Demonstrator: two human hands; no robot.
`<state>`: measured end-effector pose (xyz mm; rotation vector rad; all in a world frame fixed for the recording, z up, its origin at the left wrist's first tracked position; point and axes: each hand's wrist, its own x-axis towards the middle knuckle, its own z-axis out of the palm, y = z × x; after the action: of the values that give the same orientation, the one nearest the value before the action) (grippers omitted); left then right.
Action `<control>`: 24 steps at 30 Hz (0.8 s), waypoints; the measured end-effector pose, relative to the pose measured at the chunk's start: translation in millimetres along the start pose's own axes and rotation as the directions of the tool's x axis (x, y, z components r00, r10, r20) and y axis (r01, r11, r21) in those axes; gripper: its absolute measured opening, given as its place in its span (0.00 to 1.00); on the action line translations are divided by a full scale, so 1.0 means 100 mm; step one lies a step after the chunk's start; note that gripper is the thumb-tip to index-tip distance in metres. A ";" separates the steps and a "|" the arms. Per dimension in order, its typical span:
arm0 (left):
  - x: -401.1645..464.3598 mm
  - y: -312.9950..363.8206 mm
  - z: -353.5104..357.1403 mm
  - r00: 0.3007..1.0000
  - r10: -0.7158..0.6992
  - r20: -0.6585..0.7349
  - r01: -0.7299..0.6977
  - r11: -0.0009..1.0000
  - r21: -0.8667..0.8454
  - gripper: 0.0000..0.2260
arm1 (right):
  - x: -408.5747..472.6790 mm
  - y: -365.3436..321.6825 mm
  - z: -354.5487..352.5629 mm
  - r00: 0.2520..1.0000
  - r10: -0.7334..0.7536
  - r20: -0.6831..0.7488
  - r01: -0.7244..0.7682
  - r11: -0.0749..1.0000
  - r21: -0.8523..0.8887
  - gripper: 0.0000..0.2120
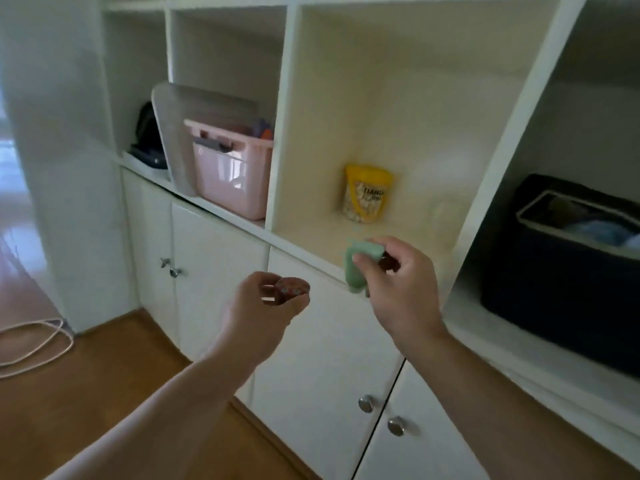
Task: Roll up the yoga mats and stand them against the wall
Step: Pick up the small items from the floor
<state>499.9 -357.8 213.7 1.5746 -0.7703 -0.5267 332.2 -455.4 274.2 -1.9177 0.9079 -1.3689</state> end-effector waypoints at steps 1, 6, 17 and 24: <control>0.07 0.09 0.09 1.000 0.010 -0.003 -0.010 1.000 -0.009 0.18 | 0.21 0.04 0.00 0.998 0.000 -0.055 -0.001 1.000 -0.014 0.05; 0.29 0.34 0.42 0.998 0.065 0.018 -0.065 0.998 0.014 0.19 | 0.83 0.49 0.03 0.980 0.176 -0.097 -0.186 0.977 -0.101 0.05; 0.96 0.58 0.91 0.989 0.149 0.005 -0.149 0.981 0.123 0.11 | 0.92 0.72 0.05 0.962 0.273 0.019 -0.256 0.924 -0.286 0.12; 1.41 0.55 1.14 0.990 0.137 0.038 -0.142 0.938 0.315 0.26 | 0.97 0.81 0.06 0.968 0.250 0.012 -0.243 0.952 -0.188 0.14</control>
<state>503.8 -540.4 264.0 1.7958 -1.0092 -0.3204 345.2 -579.9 260.7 -1.8804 1.2489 -1.1336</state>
